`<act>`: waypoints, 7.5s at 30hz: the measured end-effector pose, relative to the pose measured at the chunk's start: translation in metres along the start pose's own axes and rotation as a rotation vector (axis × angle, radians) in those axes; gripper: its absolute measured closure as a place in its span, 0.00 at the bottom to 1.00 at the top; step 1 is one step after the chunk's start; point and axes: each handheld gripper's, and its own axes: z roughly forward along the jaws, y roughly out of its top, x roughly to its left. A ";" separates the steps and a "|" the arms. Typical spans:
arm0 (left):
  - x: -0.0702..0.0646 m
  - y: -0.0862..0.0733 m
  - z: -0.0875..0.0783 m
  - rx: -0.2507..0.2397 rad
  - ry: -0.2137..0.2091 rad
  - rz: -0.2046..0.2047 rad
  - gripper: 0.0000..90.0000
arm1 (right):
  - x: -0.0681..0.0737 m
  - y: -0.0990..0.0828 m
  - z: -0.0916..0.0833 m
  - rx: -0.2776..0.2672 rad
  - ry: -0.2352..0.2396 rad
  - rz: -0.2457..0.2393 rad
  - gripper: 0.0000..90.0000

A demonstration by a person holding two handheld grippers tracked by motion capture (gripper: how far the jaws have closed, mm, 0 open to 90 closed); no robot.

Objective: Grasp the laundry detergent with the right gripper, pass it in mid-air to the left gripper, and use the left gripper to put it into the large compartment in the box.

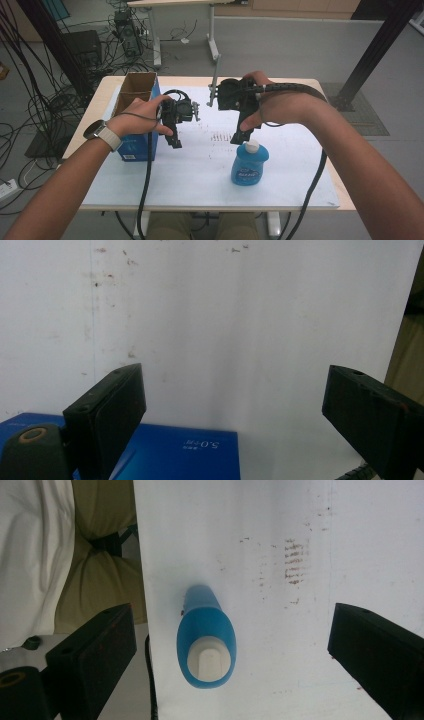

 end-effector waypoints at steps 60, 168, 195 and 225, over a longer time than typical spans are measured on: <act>-0.012 0.014 -0.006 -0.015 0.021 -0.044 0.12 | 0.012 -0.102 0.021 -0.148 0.012 0.056 0.06; -0.017 0.035 0.002 -0.021 0.037 -0.077 0.12 | 0.003 -0.158 0.107 -0.432 0.086 0.039 0.05; -0.017 0.036 0.004 -0.022 0.037 -0.077 0.12 | 0.004 -0.156 0.119 -0.444 0.095 0.033 0.05; -0.017 0.035 0.003 -0.026 0.040 -0.080 0.12 | 0.004 -0.154 0.120 -0.445 0.091 0.033 0.05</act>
